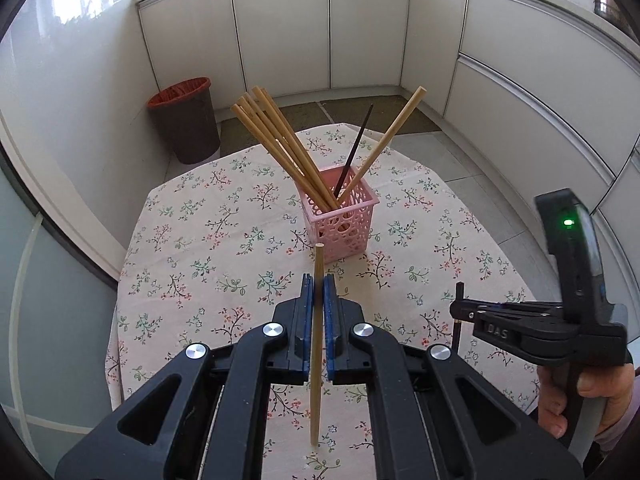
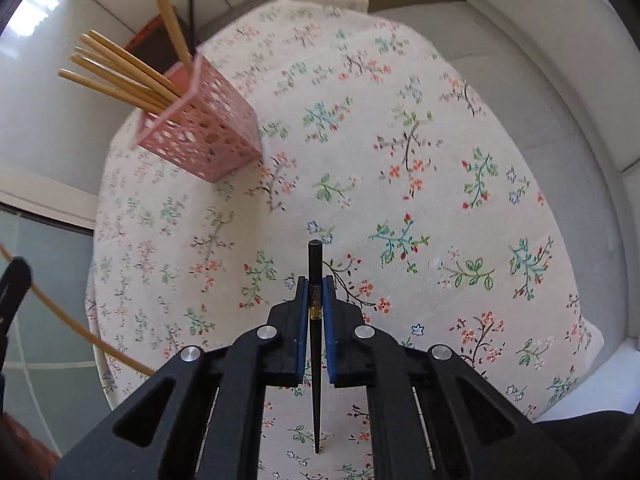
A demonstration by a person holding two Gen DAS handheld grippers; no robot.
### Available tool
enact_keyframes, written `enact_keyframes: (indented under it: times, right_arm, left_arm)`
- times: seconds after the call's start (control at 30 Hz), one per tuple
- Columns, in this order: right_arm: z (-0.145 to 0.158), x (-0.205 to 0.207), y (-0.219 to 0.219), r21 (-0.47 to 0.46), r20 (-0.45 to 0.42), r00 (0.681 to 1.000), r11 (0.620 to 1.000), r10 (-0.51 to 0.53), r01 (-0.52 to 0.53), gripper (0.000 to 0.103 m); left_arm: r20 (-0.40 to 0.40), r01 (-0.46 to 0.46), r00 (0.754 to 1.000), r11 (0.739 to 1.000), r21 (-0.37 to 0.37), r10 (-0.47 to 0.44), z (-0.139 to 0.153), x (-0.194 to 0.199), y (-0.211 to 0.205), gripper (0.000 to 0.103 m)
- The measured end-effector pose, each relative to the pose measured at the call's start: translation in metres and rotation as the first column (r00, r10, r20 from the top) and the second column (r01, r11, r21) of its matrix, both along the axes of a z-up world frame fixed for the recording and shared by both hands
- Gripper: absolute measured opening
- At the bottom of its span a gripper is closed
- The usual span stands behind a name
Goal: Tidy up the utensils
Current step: 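Carry both held chopsticks over the pink basket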
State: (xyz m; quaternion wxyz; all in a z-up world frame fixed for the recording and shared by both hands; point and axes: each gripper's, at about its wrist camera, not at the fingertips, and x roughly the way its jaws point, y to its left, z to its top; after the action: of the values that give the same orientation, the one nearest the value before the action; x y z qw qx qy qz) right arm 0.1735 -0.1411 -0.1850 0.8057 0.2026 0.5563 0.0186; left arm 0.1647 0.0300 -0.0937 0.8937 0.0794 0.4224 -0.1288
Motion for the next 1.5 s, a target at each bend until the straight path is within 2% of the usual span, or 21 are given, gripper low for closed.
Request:
enact_keyframes:
  times: [0.1, 0.2, 0.37, 0.5, 0.63, 0.83, 1.03, 1.27, 1.5]
  right_arm:
    - [0.040, -0.012, 0.000, -0.025, 0.142, 0.989, 0.999, 0.046, -0.042, 0.007]
    - [0.075, -0.020, -0.004, -0.052, 0.259, 0.963, 0.997, 0.075, -0.064, 0.007]
    - [0.111, -0.028, -0.022, -0.063, 0.363, 0.929, 0.996, 0.076, -0.057, 0.007]
    - [0.129, -0.019, -0.035, -0.041, 0.395, 0.917, 0.998, 0.057, -0.045, 0.007]
    - [0.146, -0.013, -0.048, -0.020, 0.423, 0.905, 0.999, 0.045, -0.040, 0.007]
    - [0.160, -0.007, -0.066, 0.015, 0.450, 0.893, 0.999, 0.024, -0.034, 0.007]
    - [0.167, -0.005, -0.077, 0.029, 0.460, 0.888, 0.999, 0.014, -0.031, 0.007]
    - [0.169, 0.002, -0.089, 0.041, 0.466, 0.885, 0.999, -0.007, -0.013, 0.007]
    - [0.162, 0.005, -0.097, 0.052, 0.448, 0.894, 0.999, -0.019, -0.005, 0.007]
  left_arm:
    - [0.011, 0.000, 1.000, 0.998, -0.064, 0.001, 0.011, -0.003, 0.005, 0.004]
    - [0.033, -0.005, 0.999, 0.993, -0.122, 0.009, 0.026, -0.006, 0.010, 0.004]
    - [0.090, -0.029, 0.995, 0.984, -0.177, 0.046, 0.048, -0.007, 0.012, 0.004]
    - [0.143, -0.036, 0.988, 0.981, -0.192, 0.064, 0.073, -0.002, 0.008, 0.004]
    - [0.179, -0.032, 0.982, 0.984, -0.173, 0.064, 0.100, 0.008, 0.003, 0.004]
    - [0.241, -0.031, 0.968, 0.985, -0.172, 0.073, 0.135, 0.022, -0.005, 0.004]
    - [0.283, -0.040, 0.955, 0.982, -0.185, 0.092, 0.156, 0.036, -0.014, 0.004]
    - [0.302, -0.065, 0.946, 0.983, -0.169, 0.115, 0.163, 0.063, -0.027, 0.004]
    - [0.260, -0.088, 0.957, 0.984, -0.154, 0.126, 0.146, 0.082, -0.032, 0.004]
